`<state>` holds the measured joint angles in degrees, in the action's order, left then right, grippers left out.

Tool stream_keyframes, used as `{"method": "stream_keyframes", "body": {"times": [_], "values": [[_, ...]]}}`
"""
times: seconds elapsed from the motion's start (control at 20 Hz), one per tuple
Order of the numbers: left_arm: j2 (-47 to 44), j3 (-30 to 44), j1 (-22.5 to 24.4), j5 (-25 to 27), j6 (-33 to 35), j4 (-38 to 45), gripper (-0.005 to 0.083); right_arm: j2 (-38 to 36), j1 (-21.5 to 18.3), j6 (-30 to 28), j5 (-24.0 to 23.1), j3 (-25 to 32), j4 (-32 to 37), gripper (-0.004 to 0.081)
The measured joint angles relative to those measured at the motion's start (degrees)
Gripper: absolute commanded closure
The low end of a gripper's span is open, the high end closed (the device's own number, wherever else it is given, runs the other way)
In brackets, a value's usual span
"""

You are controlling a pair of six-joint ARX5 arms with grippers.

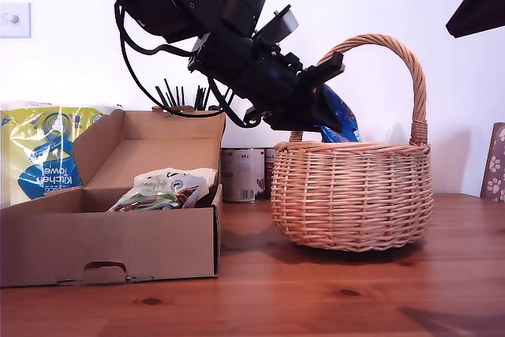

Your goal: Move the bags of Easter eggs from the cardboard box on the left into the woven basket on the right side.

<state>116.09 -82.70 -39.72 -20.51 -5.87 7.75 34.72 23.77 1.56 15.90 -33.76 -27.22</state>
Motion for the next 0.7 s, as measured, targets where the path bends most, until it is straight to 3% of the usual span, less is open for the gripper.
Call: {"method": "stream_keyframes", "body": {"times": [0.35, 0.6, 0.7], "values": [[0.0, -0.96, -0.61, 4.83, 0.0, 0.37, 0.0529, 0.0, 0.0, 0.0, 0.04, 0.0, 0.0, 0.0783], [0.0, -10.29, -0.63, 5.05, 0.02, -8.39, 0.0792, 0.0, 0.0, 0.02, 0.07, 0.0, -0.02, 0.0783], [-0.66, -14.16, -0.63, 5.11, 0.55, -15.08, 0.0797, 0.0, 0.0, 0.0, 0.04, 0.0, -0.02, 0.0783]]}}
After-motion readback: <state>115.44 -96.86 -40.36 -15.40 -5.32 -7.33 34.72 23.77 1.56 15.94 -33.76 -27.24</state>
